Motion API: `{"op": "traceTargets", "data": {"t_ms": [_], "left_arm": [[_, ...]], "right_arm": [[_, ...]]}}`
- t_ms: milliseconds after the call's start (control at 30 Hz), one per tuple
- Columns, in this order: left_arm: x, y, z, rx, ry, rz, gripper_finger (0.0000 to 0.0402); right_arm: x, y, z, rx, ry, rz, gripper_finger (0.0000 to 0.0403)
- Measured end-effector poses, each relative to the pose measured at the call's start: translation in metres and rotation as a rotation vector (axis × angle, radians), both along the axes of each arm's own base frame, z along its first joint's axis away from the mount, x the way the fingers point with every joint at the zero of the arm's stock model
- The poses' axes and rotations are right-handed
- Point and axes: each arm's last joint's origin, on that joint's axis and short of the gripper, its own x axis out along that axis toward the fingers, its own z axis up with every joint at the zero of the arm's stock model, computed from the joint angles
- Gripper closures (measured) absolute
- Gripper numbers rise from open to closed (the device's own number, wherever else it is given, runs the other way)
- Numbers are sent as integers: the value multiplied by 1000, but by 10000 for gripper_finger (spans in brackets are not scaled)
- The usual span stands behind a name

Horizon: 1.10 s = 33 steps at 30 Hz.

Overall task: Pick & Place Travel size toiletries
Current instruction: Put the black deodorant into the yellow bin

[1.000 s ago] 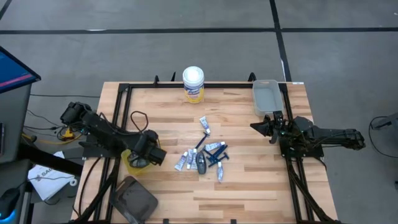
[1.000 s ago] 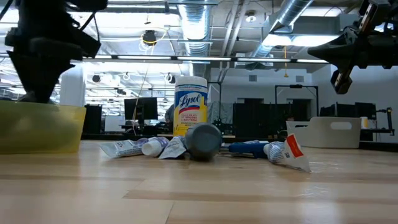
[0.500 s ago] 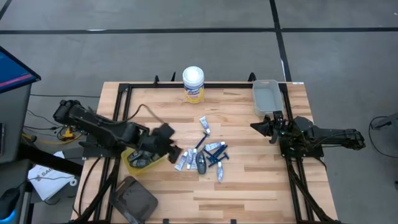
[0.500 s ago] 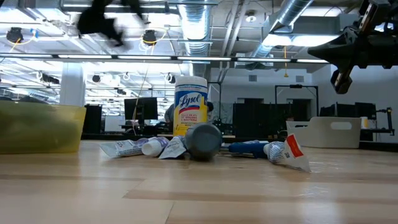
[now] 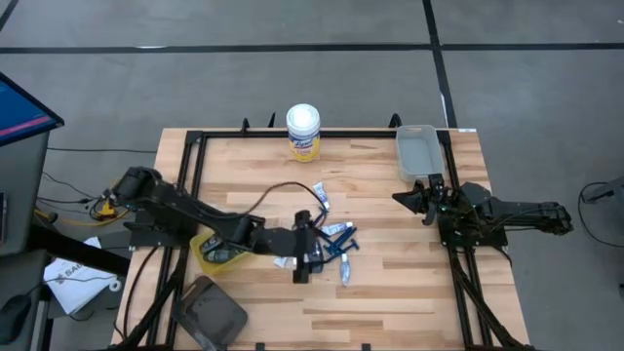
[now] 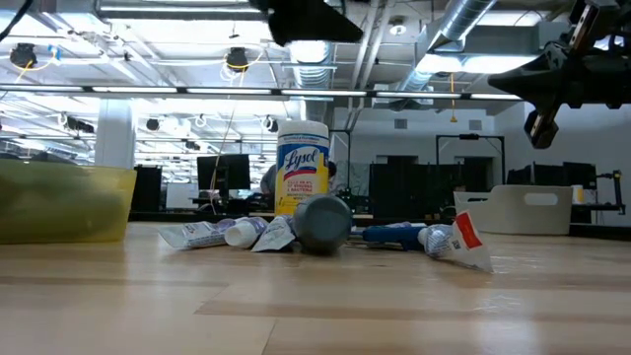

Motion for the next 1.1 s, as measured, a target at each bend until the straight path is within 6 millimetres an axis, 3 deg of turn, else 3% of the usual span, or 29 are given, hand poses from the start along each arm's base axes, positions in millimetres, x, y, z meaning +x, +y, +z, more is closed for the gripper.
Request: {"op": "traceTargets", "data": {"t_ms": [200,467,867,1100], "left_arm": [[14,8,-33,-6,91,44,77],[23,12,-62,-65,150,130,77],[21,-12,-93,-49,250,70,78],[11,-10,-108,-27,382,138,78]], "right_arm": [[0,0,0,0,-1,0,403],[0,0,0,0,0,0,403],[0,0,0,0,-1,0,403],[0,0,0,0,-3,0,403]]}}
